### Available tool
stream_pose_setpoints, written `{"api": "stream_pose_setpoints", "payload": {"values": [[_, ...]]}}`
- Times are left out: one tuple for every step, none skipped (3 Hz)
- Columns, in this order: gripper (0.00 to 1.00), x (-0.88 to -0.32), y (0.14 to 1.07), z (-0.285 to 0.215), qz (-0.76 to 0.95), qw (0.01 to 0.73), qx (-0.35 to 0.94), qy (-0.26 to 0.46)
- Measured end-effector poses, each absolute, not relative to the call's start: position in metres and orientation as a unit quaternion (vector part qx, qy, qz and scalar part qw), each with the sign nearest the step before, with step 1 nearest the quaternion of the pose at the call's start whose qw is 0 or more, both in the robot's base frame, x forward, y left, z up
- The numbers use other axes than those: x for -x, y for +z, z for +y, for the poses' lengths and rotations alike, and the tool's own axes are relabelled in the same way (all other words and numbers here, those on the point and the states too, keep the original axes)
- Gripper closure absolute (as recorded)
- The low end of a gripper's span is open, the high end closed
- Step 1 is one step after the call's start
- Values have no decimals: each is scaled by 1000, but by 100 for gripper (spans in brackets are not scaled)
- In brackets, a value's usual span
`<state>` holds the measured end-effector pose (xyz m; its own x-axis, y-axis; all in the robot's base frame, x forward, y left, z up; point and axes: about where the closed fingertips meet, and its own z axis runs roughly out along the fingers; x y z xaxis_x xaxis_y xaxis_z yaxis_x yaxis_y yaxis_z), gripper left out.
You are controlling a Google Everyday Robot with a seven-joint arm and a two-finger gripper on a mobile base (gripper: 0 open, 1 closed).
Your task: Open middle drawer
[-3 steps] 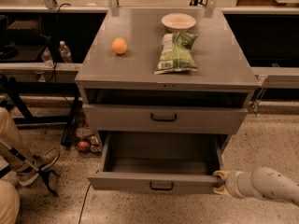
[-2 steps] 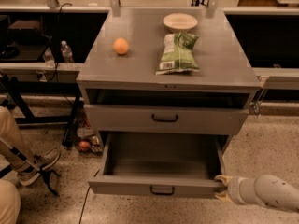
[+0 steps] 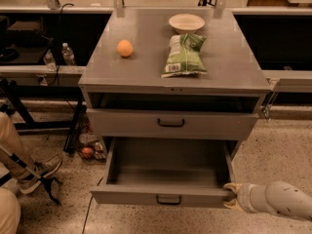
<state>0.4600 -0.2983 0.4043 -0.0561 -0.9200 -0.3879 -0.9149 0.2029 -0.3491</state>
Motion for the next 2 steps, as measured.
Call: {"api": "stream_pose_setpoints", "payload": {"values": [[100,-441,402,-300,736,275,618,-5],[100,-442,404,-300,736,275,618,-5]]}}
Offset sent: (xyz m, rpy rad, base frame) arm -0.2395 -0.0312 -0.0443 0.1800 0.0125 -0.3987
